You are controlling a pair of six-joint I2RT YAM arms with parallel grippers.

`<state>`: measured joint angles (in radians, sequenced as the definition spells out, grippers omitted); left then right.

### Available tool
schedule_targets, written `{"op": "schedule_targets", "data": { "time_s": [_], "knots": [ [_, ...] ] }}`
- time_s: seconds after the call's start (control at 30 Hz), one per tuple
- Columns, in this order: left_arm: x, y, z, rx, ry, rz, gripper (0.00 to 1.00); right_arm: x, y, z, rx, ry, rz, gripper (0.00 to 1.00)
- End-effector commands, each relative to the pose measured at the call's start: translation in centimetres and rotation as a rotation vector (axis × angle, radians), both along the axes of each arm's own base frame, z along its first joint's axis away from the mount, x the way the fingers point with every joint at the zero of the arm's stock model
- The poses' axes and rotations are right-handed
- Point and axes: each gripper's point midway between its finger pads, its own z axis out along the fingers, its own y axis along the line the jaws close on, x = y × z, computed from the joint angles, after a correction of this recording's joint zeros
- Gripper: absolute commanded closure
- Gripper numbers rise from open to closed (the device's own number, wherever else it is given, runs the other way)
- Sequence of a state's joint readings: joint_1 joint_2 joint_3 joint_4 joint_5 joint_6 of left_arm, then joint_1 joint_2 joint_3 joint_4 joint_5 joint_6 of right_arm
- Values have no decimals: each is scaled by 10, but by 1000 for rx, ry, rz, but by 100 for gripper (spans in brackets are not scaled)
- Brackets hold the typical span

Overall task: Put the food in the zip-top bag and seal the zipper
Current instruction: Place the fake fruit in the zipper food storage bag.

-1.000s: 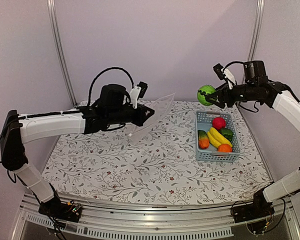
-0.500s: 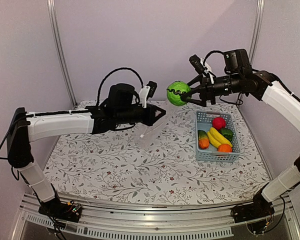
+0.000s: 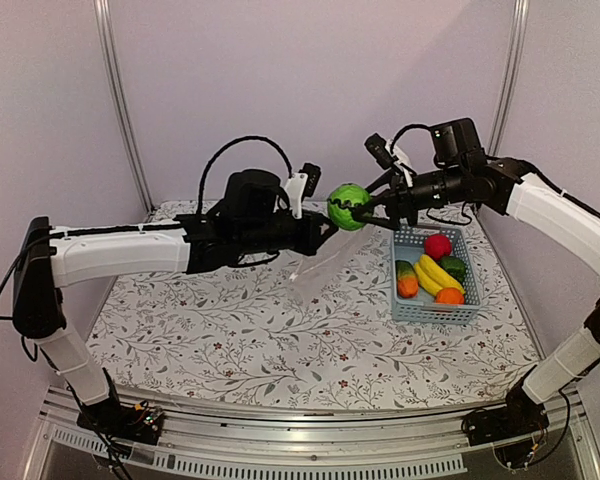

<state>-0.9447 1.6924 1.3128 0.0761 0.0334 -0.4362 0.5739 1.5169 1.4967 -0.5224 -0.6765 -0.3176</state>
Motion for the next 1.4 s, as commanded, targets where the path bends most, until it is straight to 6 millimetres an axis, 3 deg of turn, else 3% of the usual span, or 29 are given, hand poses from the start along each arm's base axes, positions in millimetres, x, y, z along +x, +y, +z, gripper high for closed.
{"op": "schedule_targets", "data": {
  "time_s": [0.0,0.13,0.43,0.77,0.97,1.0,1.13,1.37],
  "knots": [
    [0,10,47,-103,-59,67,100,-2,-17,-22,-85,22,-90,68],
    [-1,10,50,-120,-64,74,100,6,-26,-38,-150,31,-152,69],
    [-1,2,50,-100,-93,100,100,13,-33,-46,-212,31,-207,67],
    [-6,-19,34,-1,-109,84,100,3,-6,-51,-228,115,-109,62],
    [-5,-20,25,34,-104,91,100,14,-4,-55,-251,143,-151,58],
    [-4,-20,23,48,-101,100,100,15,-4,-55,-252,149,-157,56],
    [-3,-18,18,67,-99,109,100,10,-1,-47,-227,147,-132,32],
    [-3,-11,16,52,-87,97,100,6,-8,-39,-230,118,-141,20]
  ]
}}
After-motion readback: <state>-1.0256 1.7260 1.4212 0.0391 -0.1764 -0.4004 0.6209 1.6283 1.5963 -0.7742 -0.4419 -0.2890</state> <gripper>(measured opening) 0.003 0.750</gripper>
